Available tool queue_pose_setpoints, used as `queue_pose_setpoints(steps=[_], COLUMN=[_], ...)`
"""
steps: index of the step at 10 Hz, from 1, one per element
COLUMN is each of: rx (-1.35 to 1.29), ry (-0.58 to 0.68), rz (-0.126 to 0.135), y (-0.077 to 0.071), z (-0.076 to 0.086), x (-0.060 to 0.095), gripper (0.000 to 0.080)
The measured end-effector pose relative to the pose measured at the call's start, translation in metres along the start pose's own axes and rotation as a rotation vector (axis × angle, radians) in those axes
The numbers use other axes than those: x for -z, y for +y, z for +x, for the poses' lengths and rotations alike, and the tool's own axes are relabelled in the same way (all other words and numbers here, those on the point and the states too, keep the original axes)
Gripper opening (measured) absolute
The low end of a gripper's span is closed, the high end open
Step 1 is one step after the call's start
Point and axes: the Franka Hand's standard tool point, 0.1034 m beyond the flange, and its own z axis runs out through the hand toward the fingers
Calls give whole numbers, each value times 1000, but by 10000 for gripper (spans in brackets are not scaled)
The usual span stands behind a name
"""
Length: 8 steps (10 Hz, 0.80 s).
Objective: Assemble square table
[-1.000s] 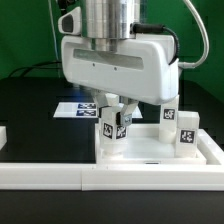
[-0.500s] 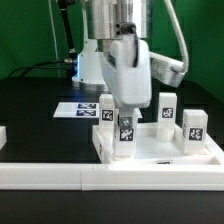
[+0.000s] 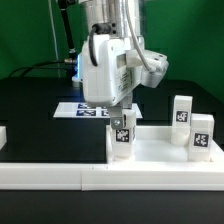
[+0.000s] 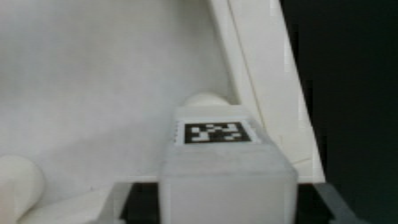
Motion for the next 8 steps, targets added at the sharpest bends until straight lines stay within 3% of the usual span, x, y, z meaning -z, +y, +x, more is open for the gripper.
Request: queue_pose_setpoints(steps=[1,2,3,4,5,8], rx=[33,47,350,497,682,940], ry=[1,2,25,54,66,64], rz=[-1,-2,-12,-26,-25,-33], y=[0,1,5,7,9,9], z=[0,-1,-12,-24,-35,-33], x=[-1,-1,-3,-2,-2,-2], gripper=[291,480,592,638,646,649])
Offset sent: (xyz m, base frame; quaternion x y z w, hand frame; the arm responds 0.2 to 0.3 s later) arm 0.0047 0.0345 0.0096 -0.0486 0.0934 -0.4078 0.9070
